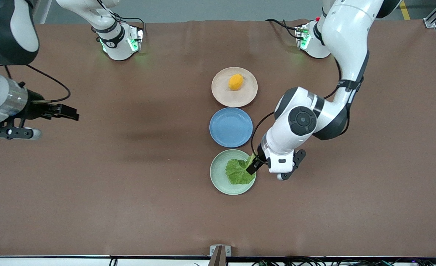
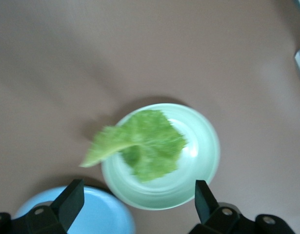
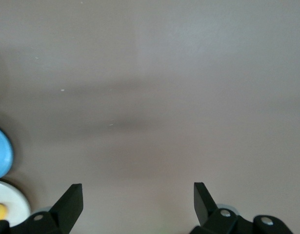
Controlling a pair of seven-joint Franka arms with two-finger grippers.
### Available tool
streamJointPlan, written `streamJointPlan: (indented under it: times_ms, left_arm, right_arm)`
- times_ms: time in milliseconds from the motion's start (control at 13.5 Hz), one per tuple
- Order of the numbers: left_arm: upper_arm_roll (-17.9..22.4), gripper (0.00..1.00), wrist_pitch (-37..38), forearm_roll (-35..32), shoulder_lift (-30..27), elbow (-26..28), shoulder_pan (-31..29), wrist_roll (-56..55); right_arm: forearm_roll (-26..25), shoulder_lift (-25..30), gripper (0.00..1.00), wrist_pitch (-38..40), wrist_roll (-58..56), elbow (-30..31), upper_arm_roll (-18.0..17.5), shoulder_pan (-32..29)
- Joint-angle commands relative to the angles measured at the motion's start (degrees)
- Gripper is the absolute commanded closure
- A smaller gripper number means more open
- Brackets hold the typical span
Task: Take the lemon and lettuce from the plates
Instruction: 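Reach the left gripper to the lettuce while the right gripper starts moving, then grasp the lettuce with the left gripper while the right gripper reaches the lemon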
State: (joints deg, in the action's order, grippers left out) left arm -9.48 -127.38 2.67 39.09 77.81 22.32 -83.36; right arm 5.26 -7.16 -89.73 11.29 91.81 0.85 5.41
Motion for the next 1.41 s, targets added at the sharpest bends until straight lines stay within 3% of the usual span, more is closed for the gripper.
streamJointPlan:
  times_ms: [0,297,446,817,966,1189,1337]
  left_arm:
    - [0.60,0.00,-8.28,-0.03,4.22,-2.48,1.76,-17.65]
    - [0.69,0.00,-15.43,-0.21,8.80,-2.57,2.64,-31.84]
    - [1.65,0.00,-15.53,-0.30,10.21,-2.66,3.34,-35.20]
    - [2.71,0.00,-15.35,-0.39,12.50,-2.31,5.09,-36.17]
    - [2.80,0.00,-15.09,-0.47,13.02,-2.13,5.36,-36.17]
    - [2.71,0.00,-14.74,-0.56,13.03,-1.87,5.36,-36.09]
    - [2.71,0.00,-12.29,-0.56,12.94,-1.52,5.36,-36.09]
  right_arm:
    - [1.76,5.30,0.00,-1.05,10.82,6.61,-0.06,5.65]
    - [2.91,11.54,0.00,-15.08,30.31,20.83,0.02,20.92]
    - [2.82,10.77,0.00,-19.67,39.82,22.01,0.02,28.92]
    - [0.98,0.59,0.00,-32.07,62.31,21.66,0.20,44.40]
    - [-2.70,-4.85,0.00,-35.59,71.55,20.18,0.11,48.45]
    - [-4.12,-14.87,0.00,-36.57,76.51,14.47,0.11,53.12]
    - [-4.21,-17.79,0.00,-37.88,78.60,13.14,0.20,55.05]
